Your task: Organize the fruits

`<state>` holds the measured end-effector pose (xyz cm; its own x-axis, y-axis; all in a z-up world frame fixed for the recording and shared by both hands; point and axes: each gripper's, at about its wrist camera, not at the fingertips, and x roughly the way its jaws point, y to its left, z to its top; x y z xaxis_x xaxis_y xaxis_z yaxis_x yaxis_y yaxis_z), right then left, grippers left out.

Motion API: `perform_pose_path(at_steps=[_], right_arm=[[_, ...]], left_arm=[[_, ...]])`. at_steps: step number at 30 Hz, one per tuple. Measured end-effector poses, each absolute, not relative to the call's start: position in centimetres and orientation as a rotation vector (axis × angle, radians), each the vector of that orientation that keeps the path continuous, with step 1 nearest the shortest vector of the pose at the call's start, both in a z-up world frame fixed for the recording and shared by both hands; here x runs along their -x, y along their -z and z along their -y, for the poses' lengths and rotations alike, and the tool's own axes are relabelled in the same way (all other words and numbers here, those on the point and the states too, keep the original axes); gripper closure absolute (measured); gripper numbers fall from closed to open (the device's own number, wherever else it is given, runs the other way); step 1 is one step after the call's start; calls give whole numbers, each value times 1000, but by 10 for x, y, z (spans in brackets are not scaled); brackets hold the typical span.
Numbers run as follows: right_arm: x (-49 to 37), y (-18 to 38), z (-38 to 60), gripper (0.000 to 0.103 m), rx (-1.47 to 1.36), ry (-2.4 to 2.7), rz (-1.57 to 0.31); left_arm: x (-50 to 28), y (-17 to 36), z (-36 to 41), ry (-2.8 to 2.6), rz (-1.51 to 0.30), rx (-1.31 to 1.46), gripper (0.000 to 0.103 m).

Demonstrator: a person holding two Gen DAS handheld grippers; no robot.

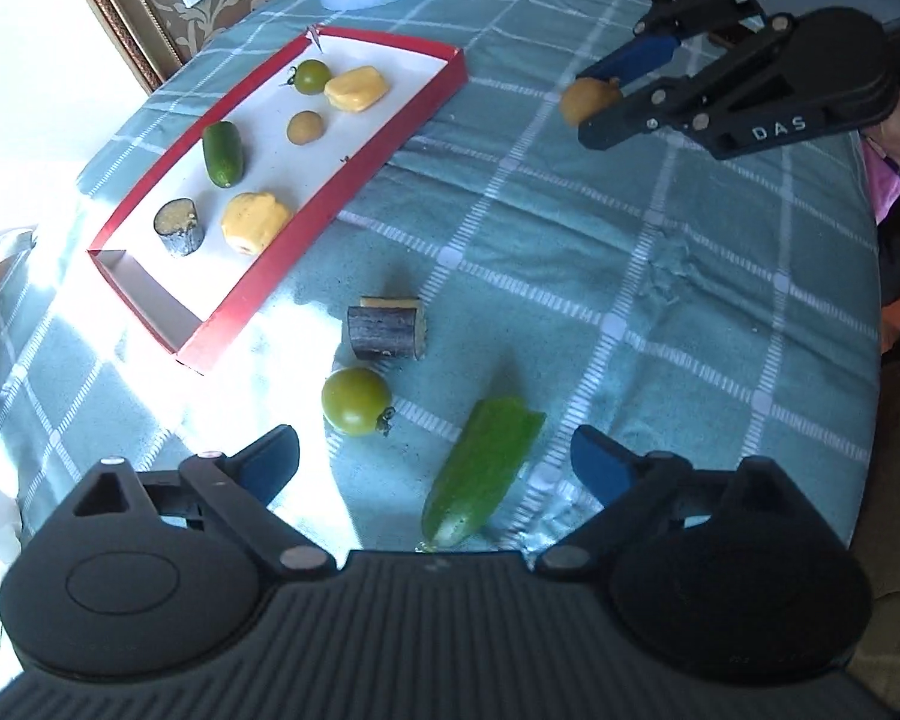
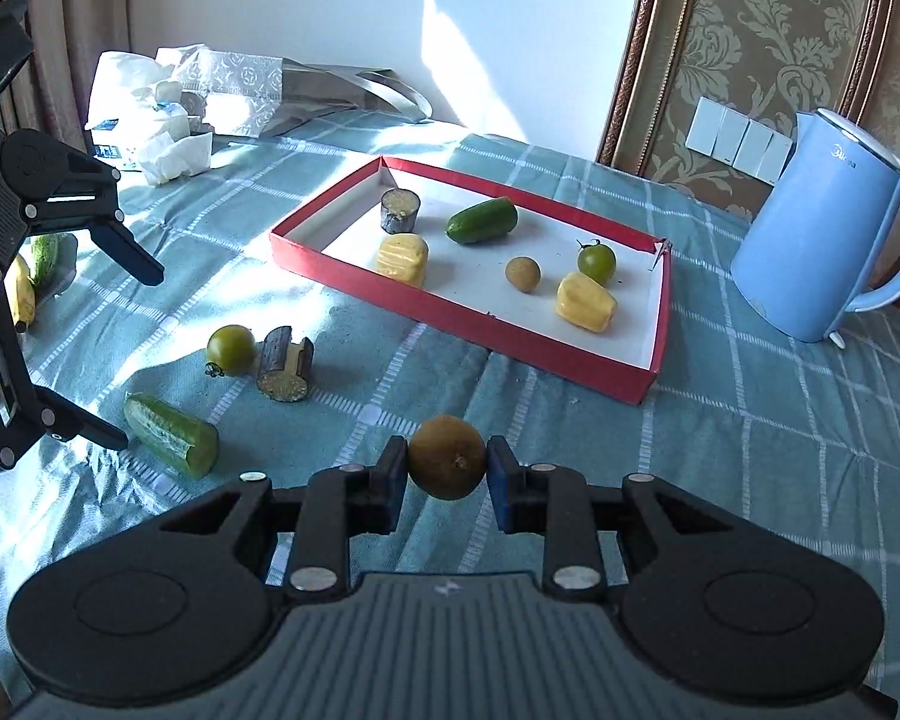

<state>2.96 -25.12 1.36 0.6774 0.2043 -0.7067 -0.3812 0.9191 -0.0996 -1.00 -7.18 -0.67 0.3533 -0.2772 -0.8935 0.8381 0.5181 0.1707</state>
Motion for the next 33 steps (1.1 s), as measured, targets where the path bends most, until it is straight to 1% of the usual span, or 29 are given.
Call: perform_pose_path(at_steps=[1, 2, 7, 9, 11, 13, 14, 15, 16, 18, 19, 20, 21, 22, 28, 33], right_arm=[[-29, -14, 251, 76, 250, -332, -758], [-28, -14, 250, 76, 250, -332, -757], [-23, -14, 252, 76, 238, -315, -760], [-22, -14, 254, 76, 233, -304, -761], [-21, -14, 256, 75, 230, -291, -762], [-20, -13, 258, 76, 228, -282, -765], [-20, -13, 259, 75, 225, -276, -767], [-20, -12, 260, 75, 221, -273, -769], [-20, -12, 260, 75, 221, -271, -770], [-19, -11, 260, 75, 221, -268, -771], [-20, -11, 260, 75, 219, -268, -771], [-19, -11, 260, 75, 218, -269, -771], [-20, -11, 259, 75, 219, -269, -772], [-20, -11, 259, 75, 219, -269, -772], [-21, -10, 257, 75, 217, -277, -771], [-22, -12, 258, 75, 217, -280, -760]], left_arm=[[9, 9, 73, 830, -943, -708, 4], [9, 12, 74, 853, -943, -718, 0], [12, 38, 87, 936, -977, -875, 0], [18, 46, 90, 969, -977, -964, 13], [19, 53, 89, 1023, -1006, -1002, 18], [16, 58, 88, 1050, -1035, -1019, 28], [15, 59, 87, 1050, -1044, -1026, 36], [12, 61, 87, 1047, -1057, -1030, 42], [8, 62, 86, 1053, -1079, -1014, 43], [3, 61, 86, 1069, -1110, -986, 52], [2, 61, 86, 1075, -1116, -981, 55], [1, 60, 86, 1079, -1120, -979, 60], [1, 59, 87, 1087, -1126, -975, 69], [-1, 59, 88, 1085, -1126, -974, 73], [-7, 56, 85, 1050, -1160, -896, 74], [-12, 44, 76, 957, -1118, -781, 75]])
